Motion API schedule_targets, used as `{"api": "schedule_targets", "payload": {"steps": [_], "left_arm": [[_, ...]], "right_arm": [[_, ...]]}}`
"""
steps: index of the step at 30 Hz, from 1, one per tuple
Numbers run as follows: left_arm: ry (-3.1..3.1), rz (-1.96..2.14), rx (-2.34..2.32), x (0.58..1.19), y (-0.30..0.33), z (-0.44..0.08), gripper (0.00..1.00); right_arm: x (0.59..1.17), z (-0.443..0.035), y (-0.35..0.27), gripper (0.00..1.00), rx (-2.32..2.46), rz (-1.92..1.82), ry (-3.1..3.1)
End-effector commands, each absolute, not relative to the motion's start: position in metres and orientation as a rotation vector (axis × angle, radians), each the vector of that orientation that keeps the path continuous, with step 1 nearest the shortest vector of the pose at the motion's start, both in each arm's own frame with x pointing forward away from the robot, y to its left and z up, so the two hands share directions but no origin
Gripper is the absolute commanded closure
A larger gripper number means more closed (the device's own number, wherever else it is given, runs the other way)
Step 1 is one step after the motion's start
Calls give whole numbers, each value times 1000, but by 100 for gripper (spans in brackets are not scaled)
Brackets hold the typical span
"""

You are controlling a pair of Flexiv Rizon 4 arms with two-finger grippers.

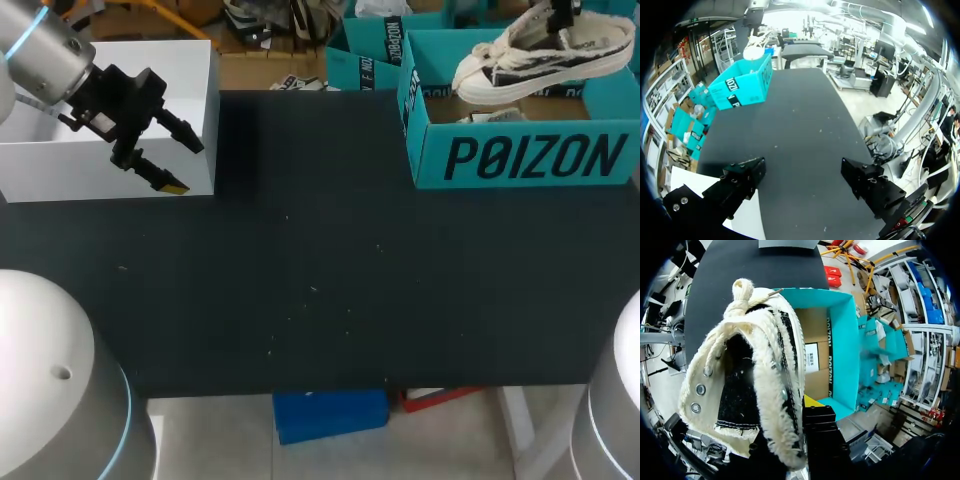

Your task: Take the shoe out of the shoebox, open the shoe tongue, remove and reinsert the insole, then place the shoe into the shoebox

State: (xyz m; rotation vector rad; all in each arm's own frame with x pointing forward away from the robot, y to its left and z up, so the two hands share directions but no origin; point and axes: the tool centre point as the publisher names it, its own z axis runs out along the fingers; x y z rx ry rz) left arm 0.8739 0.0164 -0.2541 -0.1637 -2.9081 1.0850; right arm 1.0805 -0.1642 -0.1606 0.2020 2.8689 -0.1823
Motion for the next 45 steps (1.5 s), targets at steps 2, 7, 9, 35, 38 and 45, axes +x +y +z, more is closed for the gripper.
{"api": "schedule_targets", "payload": {"steps": [2, 7, 9, 35, 38, 45], "left_arm": [[-2913, 1081, -161, 872, 16, -254, 0], [-2913, 1081, -161, 872, 16, -254, 0], [-2913, 1081, -161, 872, 16, -254, 0], [-2913, 1081, -161, 872, 16, -254, 0], [-2913, 1081, -161, 872, 16, -254, 0], [-2913, 1081, -161, 872, 16, -254, 0]], "right_arm": [[1113, -169, -177, 100, 190, -69, 2901], [1138, -179, -180, 100, 189, -23, 2921], [1148, -184, -180, 100, 192, -16, 2930], [1216, -262, -173, 100, 246, 131, 3009], [1221, -272, -172, 100, 236, 145, 3022], [1227, -296, -171, 100, 229, 163, 3044]]}}
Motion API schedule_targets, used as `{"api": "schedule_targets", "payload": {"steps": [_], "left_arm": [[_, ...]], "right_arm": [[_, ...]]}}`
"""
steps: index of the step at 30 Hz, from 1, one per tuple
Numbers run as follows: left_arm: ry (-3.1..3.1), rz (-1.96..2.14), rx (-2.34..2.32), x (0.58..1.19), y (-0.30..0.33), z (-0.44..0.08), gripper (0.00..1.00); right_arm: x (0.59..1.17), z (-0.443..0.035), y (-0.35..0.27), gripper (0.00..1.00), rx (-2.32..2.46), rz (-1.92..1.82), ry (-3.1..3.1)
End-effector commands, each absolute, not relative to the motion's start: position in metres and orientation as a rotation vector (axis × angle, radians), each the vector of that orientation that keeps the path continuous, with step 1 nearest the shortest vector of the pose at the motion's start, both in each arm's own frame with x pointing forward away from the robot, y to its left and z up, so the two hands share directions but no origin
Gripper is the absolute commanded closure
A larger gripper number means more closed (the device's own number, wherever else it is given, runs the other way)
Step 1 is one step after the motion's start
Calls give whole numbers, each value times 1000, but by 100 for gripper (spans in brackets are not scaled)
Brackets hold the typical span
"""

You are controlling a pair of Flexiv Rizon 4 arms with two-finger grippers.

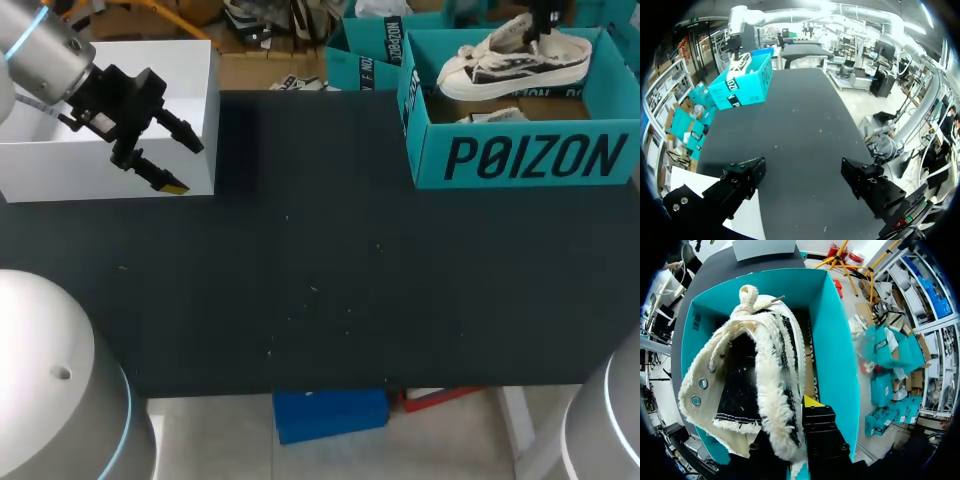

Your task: Take the shoe out of the shoebox, open the shoe tongue, remove and reinsert the insole, then place the shoe into the shoebox

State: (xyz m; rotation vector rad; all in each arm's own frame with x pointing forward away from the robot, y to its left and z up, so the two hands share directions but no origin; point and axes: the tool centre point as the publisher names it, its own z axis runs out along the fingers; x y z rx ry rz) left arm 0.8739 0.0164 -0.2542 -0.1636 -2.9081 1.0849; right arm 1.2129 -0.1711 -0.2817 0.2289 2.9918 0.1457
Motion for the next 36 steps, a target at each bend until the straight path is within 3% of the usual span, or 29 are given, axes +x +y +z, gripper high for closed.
{"api": "schedule_targets", "payload": {"steps": [1, 33, 34, 36], "left_arm": [[-2913, 1081, -161, 872, 16, -254, 0], [-2913, 1081, -161, 872, 16, -254, 0], [-2913, 1081, -161, 872, 16, -254, 0], [-2913, 1081, -161, 872, 16, -254, 0]], "right_arm": [[1227, -299, -171, 100, 234, 177, 3040], [1234, -371, -165, 100, 229, 270, 3003], [1234, -372, -165, 96, 221, 269, 3005], [1235, -373, -165, 70, 222, 268, 3007]]}}
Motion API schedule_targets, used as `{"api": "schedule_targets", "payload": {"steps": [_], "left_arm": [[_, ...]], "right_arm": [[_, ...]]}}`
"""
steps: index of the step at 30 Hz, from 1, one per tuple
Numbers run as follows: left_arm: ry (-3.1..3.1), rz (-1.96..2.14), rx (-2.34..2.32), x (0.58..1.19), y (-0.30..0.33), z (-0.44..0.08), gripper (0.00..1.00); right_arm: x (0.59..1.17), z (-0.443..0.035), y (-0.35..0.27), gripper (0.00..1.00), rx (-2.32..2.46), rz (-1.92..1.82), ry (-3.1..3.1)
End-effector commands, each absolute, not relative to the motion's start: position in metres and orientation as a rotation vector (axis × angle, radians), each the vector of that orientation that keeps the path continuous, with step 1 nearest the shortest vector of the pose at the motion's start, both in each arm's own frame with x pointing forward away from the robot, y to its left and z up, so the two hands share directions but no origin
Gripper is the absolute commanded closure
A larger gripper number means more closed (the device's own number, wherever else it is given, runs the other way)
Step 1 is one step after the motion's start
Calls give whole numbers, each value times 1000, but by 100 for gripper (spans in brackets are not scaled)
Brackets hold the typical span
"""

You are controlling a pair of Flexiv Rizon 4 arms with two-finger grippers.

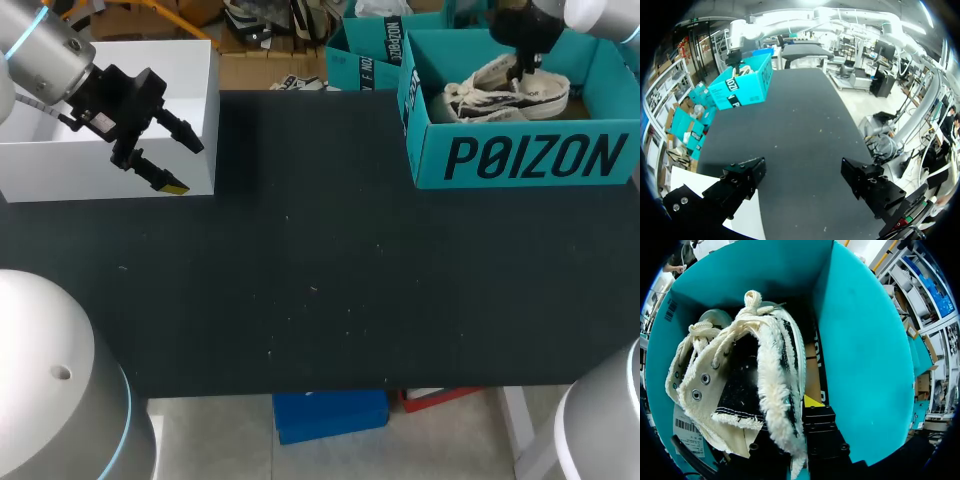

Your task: Take the shoe out of the shoebox, open the shoe tongue, remove and reinsert the insole, then place the shoe into the shoebox

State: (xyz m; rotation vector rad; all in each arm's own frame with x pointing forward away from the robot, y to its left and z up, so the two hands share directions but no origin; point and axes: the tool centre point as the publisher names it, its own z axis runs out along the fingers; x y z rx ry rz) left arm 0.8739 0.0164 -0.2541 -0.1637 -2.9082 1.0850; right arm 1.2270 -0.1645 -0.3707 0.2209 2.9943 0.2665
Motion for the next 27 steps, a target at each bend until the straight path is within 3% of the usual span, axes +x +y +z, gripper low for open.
{"api": "schedule_targets", "payload": {"steps": [1, 3, 8, 18, 27], "left_arm": [[-2913, 1081, -161, 872, 16, -254, 0], [-2913, 1081, -161, 872, 16, -254, 0], [-2913, 1081, -161, 872, 16, -254, 0], [-2913, 1081, -161, 872, 16, -254, 0], [-2913, 1081, -161, 872, 16, -254, 0]], "right_arm": [[1235, -373, -166, 66, 223, 266, 3007], [1235, -372, -167, 60, 224, 263, 3009], [1235, -367, -171, 58, 231, 249, 3006], [1225, -339, -172, 67, 222, 203, 2997], [1195, -297, -175, 65, 211, 70, 2996]]}}
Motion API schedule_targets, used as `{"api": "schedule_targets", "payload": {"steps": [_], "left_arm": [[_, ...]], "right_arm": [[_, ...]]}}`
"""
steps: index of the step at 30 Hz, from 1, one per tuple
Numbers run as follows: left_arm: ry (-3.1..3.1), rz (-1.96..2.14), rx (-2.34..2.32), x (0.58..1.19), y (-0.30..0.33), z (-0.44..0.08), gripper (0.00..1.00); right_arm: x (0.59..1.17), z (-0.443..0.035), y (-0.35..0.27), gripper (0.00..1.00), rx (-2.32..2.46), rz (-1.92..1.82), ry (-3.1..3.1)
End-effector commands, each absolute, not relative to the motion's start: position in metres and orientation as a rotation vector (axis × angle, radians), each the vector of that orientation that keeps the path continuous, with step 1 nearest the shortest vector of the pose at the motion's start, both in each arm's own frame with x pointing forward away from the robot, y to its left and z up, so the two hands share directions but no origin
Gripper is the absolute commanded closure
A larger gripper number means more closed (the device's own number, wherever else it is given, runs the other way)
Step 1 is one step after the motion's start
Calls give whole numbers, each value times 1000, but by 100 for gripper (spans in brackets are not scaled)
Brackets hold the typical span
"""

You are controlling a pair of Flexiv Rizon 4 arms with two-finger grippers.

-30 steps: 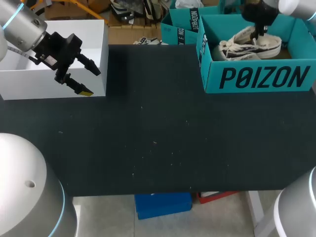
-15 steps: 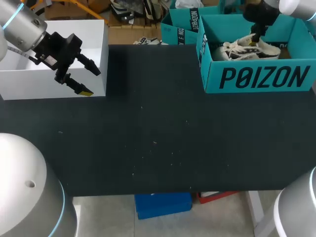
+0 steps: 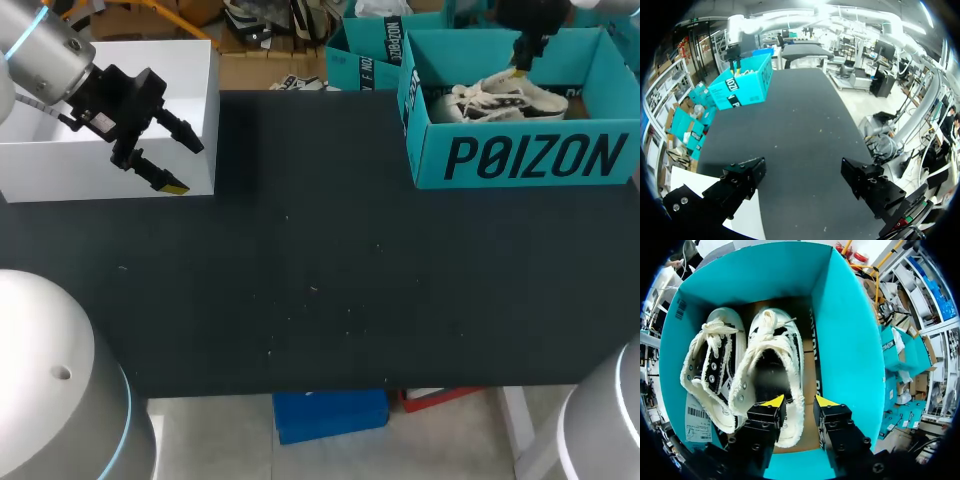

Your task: Take the shoe out of the shoebox, open the shoe tongue, remove and reinsert the insole, then place the shoe into the shoebox

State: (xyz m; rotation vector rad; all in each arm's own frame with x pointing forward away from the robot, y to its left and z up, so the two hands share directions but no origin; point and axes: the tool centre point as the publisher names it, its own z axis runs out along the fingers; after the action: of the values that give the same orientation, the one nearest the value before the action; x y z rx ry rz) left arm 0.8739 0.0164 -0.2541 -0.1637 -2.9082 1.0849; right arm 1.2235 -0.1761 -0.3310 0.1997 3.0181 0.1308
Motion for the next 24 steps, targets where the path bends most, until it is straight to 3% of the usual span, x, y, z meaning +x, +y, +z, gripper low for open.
{"api": "schedule_targets", "payload": {"steps": [1, 11, 24], "left_arm": [[-2913, 1081, -161, 872, 16, -254, 0], [-2913, 1081, -161, 872, 16, -254, 0], [-2913, 1081, -161, 872, 16, -254, 0]], "right_arm": [[1190, -291, -174, 65, 223, 57, 2990], [1123, -239, -132, 61, 295, -39, 2949], [1006, -218, -49, 61, 527, -101, 2895]]}}
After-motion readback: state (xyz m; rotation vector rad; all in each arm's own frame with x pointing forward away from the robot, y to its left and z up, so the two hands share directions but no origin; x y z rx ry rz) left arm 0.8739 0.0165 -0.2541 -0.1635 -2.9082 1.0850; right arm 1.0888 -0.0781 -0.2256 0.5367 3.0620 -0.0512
